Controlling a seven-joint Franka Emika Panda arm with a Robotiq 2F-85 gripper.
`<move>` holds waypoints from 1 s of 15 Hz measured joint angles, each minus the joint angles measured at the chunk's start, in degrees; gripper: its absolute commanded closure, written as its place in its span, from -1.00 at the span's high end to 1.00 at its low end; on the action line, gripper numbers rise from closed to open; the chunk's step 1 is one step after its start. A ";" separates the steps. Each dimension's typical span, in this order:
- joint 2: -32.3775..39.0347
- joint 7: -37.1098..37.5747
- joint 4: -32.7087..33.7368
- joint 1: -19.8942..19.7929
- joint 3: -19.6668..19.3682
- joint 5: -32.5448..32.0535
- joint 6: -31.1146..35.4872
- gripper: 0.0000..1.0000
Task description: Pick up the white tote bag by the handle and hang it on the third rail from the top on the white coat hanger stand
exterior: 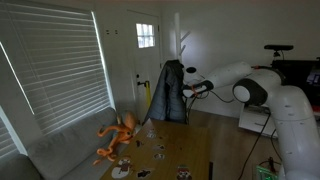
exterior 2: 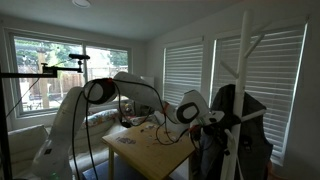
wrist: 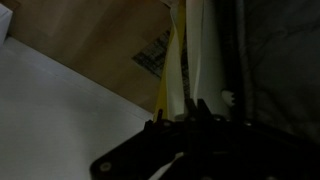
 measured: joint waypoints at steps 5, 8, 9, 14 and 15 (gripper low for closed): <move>-3.64 3.80 -1.91 1.57 -1.64 -2.06 0.97 -0.98; -6.22 6.84 -3.80 2.82 -2.45 -3.39 0.97 -0.98; -7.10 8.10 -4.51 3.31 -2.83 -4.07 0.97 -0.98; -11.17 16.45 -7.32 5.41 -5.33 -10.26 0.96 -0.98; -11.98 18.54 -7.71 5.75 -5.93 -12.07 0.95 -0.98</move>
